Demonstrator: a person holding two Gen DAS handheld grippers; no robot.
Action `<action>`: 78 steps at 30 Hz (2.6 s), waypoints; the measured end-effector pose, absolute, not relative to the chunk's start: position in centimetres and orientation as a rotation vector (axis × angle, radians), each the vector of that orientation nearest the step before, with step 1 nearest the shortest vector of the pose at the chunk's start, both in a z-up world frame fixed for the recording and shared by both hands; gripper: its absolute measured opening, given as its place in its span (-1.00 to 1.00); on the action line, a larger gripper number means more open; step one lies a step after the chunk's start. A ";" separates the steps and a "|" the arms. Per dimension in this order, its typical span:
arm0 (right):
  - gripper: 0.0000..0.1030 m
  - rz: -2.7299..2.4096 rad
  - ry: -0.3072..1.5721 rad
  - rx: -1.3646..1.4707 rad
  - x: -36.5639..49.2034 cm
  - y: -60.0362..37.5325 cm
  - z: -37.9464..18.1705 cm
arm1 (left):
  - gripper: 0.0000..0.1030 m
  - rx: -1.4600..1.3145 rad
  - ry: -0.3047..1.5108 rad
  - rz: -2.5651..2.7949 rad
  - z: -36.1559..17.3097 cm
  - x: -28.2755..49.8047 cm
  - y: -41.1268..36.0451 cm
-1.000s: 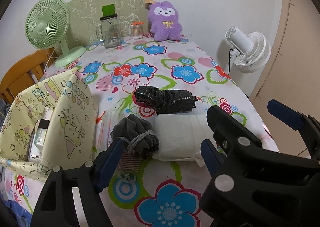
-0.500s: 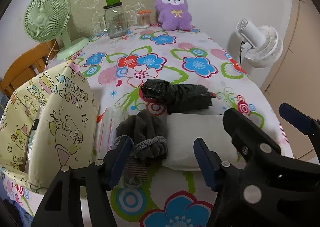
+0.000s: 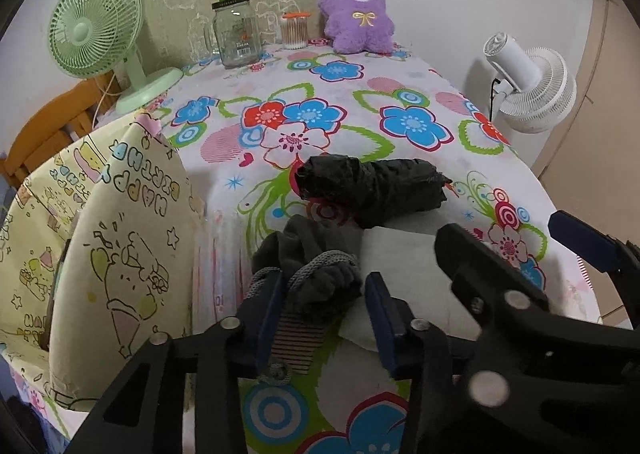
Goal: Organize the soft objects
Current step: 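Move left tool to the gray knit glove while right tool reaches the white cloth, then grasp the gray knit glove with left tool while right tool grasps the white cloth, then lift and carry the glove and white cloth over the paper box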
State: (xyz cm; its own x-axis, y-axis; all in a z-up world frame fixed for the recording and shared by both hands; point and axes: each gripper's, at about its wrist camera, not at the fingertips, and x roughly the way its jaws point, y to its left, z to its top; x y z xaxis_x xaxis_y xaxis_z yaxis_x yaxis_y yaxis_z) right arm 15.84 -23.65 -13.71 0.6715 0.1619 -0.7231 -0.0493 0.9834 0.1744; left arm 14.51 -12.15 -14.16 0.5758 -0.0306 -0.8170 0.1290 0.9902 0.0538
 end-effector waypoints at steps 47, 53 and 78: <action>-0.52 0.149 0.845 0.173 13.8 -22.7 -11.9 | -0.35 0.140 0.842 -0.181 -10.6 11.1 -12.3; -0.52 0.145 0.809 0.165 13.0 -22.6 -10.2 | -0.36 0.134 0.803 -0.186 -9.1 10.4 -12.1; -0.52 0.137 0.672 0.135 10.0 -21.0 -3.7 | -0.36 0.118 0.668 -0.190 -3.5 7.2 -10.0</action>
